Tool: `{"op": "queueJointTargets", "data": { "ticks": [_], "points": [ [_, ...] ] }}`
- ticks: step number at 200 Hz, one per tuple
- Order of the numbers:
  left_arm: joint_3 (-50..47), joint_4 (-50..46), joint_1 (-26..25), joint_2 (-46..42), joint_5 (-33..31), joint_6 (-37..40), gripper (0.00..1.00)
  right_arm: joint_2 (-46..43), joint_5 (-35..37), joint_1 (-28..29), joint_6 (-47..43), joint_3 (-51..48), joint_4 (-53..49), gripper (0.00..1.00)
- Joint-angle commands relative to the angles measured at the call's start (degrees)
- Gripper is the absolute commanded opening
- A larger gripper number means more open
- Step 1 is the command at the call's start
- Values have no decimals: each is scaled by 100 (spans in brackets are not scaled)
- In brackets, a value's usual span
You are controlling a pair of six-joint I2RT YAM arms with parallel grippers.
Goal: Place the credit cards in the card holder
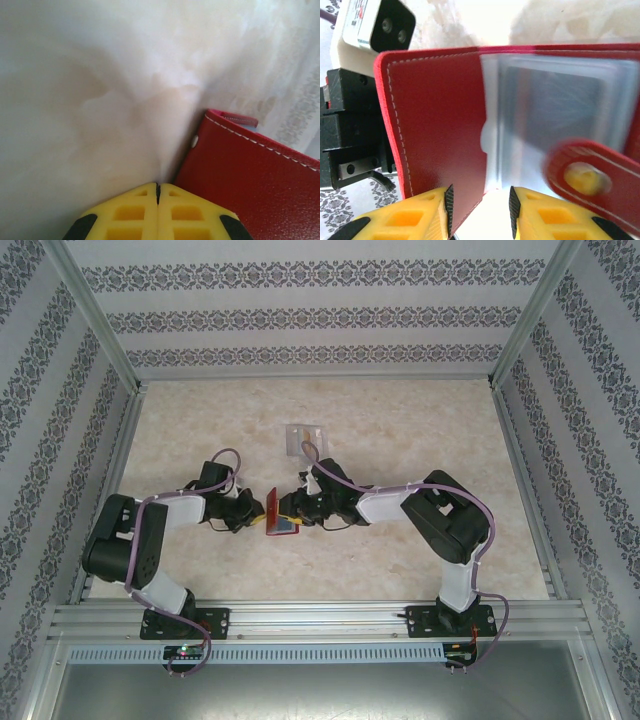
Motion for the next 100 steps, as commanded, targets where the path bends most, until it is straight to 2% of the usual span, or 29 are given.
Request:
{"op": "queueJointTargets", "data": {
  "ticks": [1, 62, 87, 100],
  "points": [
    [87, 935, -397, 443, 290, -391, 5, -106, -31, 68, 24, 102, 130, 36],
    [333, 1973, -796, 975, 793, -1039, 6, -528, 413, 28, -526, 5, -639, 36],
    [154, 2330, -673, 1131, 1026, -1211, 12, -485, 607, 29, -724, 64, -958, 38],
    [27, 2286, -467, 1082, 1063, -1138, 21, -452, 689, 41, -793, 100, -1065, 38]
  ]
}}
